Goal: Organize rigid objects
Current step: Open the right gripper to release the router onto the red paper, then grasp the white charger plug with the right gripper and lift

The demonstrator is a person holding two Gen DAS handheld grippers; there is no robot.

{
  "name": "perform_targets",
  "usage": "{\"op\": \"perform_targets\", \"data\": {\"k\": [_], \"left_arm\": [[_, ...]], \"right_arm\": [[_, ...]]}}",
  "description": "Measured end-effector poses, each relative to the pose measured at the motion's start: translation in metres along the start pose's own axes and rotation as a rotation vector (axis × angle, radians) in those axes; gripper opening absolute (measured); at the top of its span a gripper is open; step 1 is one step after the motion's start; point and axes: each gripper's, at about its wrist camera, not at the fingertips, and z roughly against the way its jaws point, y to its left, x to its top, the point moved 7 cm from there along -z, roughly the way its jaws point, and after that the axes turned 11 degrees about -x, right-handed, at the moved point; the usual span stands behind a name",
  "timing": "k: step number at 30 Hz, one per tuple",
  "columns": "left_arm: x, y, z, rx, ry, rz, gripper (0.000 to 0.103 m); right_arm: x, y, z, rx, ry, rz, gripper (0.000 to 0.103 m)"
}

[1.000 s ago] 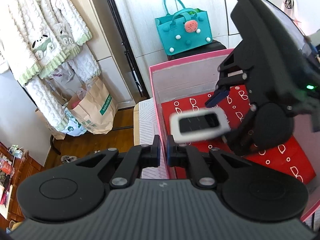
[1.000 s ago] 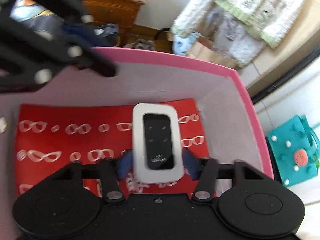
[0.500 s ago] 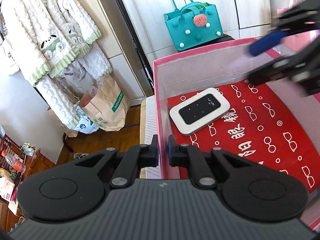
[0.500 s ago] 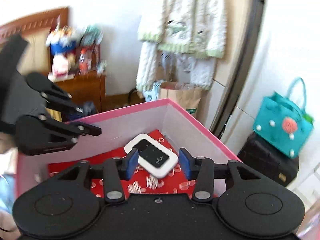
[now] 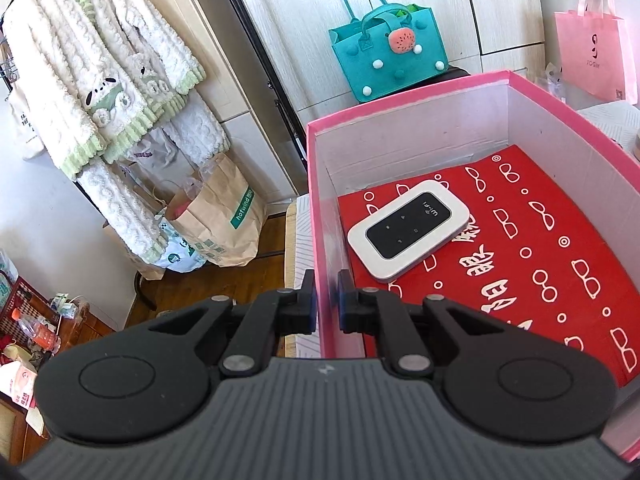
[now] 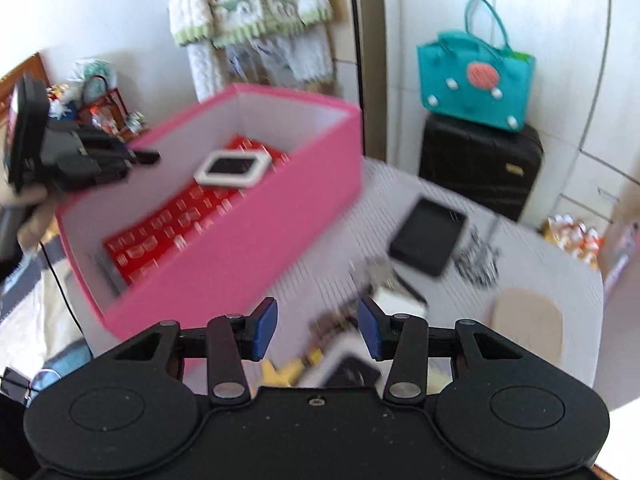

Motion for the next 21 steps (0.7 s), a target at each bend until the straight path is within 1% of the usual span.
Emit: {"op": "perform_targets", "data": {"k": [3, 6, 8, 11, 15, 19, 21], "left_arm": [[0.000, 0.000, 0.000, 0.003, 0.001, -0.004, 0.009], [0.001, 0.000, 0.000, 0.007, 0.003, -0.007, 0.009], [0.001, 0.000, 0.000, 0.007, 0.003, -0.009, 0.009], [0.001, 0.000, 0.000, 0.007, 0.003, -0.009, 0.010], [0.000, 0.001, 0.000, 0.007, 0.003, -0.011, 0.010], [0.001, 0.000, 0.000, 0.008, 0.003, -0.011, 0.010], [0.001, 0.000, 0.000, 0.008, 0.003, -0.010, 0.010]], "right_arm": [[-0.016, -0.007, -0.007, -0.038, 0.005, -0.005, 0.048], [-0.022, -0.011, -0.014, -0.114, -0.010, 0.032, 0.048], [-0.022, -0.014, -0.019, -0.142, -0.014, 0.047, 0.049], [-0.021, -0.017, -0.025, -0.136, -0.007, 0.047, 0.055], [-0.019, -0.020, -0.037, -0.136, 0.010, 0.031, 0.058], [-0.017, -0.026, -0.053, -0.128, 0.030, -0.015, 0.059], [-0.016, -0.031, -0.058, -0.126, 0.025, -0.049, 0.060]]}}
